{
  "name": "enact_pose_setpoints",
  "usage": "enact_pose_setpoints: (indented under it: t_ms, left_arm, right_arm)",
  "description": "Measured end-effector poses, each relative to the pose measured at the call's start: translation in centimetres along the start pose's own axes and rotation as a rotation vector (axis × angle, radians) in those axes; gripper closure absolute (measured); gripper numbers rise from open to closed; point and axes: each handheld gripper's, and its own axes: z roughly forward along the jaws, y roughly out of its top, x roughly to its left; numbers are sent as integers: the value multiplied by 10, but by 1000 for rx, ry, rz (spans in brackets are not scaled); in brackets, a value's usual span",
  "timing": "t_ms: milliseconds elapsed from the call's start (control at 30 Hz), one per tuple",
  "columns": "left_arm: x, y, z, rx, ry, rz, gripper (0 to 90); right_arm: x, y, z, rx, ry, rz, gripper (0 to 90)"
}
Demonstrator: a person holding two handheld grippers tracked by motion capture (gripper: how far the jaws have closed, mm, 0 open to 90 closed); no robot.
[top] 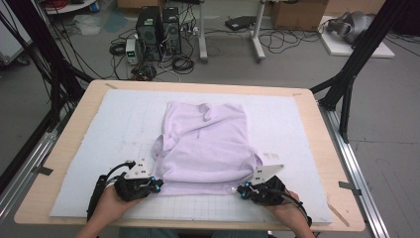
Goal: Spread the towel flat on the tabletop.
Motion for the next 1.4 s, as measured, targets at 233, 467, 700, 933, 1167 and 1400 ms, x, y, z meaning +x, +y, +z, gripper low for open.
enact_pose_setpoints:
  t_ms: [233, 467, 700, 933, 1167, 1400]
  left_arm:
    - [-21, 7, -47, -106, -35, 2, 857]
    - [-37, 13, -68, -147, -59, 43, 655]
    - [-12, 3, -22, -97, 0, 30, 612]
    - [13, 4, 11, -25, 68, 9, 547]
    - [9, 4, 16, -21, 32, 17, 856]
    - [1, 6, 6, -47, 67, 37, 870]
  right_arm:
    - [31, 8, -43, -141, 66, -56, 857]
    - [48, 16, -79, -218, 102, -100, 679]
    - [17, 13, -31, -95, -28, -69, 623]
    - [-9, 8, 3, -47, -68, 6, 642]
    - [-14, 4, 13, -21, -20, 44, 815]
    - [-11, 3, 10, -48, 13, 34, 877]
